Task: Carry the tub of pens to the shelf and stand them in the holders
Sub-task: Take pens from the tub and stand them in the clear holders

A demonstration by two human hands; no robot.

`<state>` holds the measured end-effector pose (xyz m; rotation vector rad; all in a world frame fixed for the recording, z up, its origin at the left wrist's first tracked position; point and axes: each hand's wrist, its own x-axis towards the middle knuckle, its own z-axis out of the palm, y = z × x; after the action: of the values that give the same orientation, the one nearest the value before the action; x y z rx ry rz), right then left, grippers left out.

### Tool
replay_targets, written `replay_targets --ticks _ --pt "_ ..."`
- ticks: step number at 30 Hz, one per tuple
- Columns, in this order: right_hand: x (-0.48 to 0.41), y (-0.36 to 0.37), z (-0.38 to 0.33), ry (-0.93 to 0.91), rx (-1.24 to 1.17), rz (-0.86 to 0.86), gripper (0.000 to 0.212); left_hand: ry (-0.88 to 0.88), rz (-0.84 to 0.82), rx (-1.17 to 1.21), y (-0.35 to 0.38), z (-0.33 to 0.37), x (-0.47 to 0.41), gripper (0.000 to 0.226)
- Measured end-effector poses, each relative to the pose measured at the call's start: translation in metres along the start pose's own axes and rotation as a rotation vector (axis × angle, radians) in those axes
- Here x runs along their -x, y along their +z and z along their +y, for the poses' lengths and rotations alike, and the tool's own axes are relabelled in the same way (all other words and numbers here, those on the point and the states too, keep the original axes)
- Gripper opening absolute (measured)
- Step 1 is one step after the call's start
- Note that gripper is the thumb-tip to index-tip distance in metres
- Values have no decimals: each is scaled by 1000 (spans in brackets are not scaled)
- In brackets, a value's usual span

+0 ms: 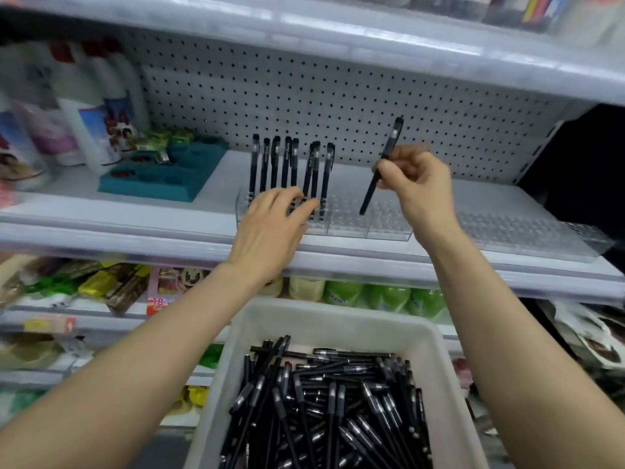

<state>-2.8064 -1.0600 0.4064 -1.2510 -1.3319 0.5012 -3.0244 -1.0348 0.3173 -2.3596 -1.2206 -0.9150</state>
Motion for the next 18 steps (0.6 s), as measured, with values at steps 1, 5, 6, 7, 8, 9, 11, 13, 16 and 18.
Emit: replay_targets --ticks 1,5,6,7,8,9,11,13,16,18 --pt "-10 3 -1 -13 -7 22 18 -2 12 2 4 -1 0 45" --pt "-32 23 7 -35 -5 43 12 -28 57 27 15 -1 2 40" --pt "-34 29 10 -38 0 33 11 -34 67 38 17 -1 1 39" --pt "-36 33 15 -41 7 17 10 -37 74 40 18 -1 1 38" --pt "-37 37 20 -43 19 0 9 -39 79 38 19 -1 0 38" --pt "-37 41 24 -45 33 -18 8 -40 82 35 20 -1 0 37" --pt "-39 48 34 -38 71 -45 5 -39 91 31 21 -2 0 37" --pt "-38 52 41 -27 137 -70 5 -38 98 30 22 -3 1 37" --pt "-33 56 48 -18 228 -100 6 -38 102 36 23 -4 0 37" --pt "-29 57 50 -42 292 -121 7 -42 97 40 23 -4 0 38"
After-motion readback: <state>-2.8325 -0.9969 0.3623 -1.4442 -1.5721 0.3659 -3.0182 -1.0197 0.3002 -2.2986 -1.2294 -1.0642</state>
